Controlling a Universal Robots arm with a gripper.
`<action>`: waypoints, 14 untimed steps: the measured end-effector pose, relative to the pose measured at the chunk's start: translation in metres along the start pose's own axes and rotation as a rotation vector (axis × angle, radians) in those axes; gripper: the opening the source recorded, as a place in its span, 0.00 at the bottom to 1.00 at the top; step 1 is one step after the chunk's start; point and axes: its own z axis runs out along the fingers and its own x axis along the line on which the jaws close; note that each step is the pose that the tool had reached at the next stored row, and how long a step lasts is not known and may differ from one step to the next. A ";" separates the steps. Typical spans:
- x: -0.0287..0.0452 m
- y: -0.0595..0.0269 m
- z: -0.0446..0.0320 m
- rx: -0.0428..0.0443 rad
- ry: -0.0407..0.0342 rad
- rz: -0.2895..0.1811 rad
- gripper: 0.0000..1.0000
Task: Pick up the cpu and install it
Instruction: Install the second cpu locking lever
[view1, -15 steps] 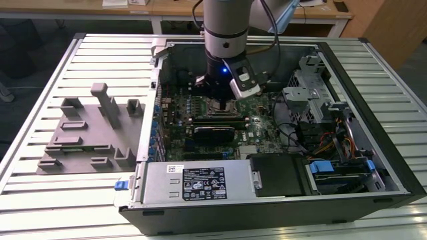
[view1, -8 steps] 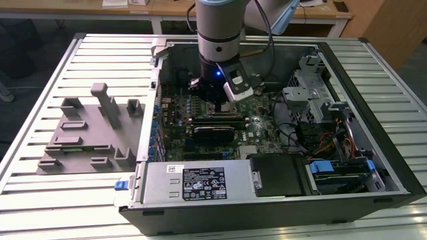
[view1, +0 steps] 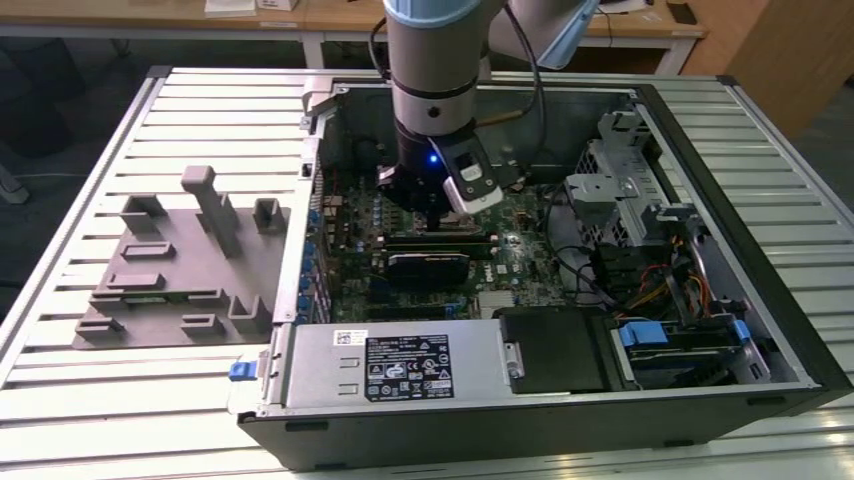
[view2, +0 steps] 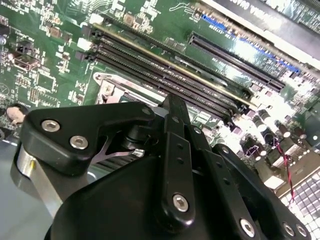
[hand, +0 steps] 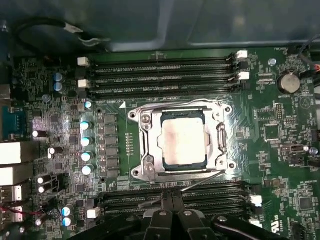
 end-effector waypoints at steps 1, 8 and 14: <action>0.0005 -0.0007 0.0010 -0.0022 0.0002 0.000 0.11; 0.0035 -0.0055 0.0064 -0.0280 0.0025 0.001 0.11; 0.0059 -0.0113 0.0087 -0.0567 0.0052 0.002 0.11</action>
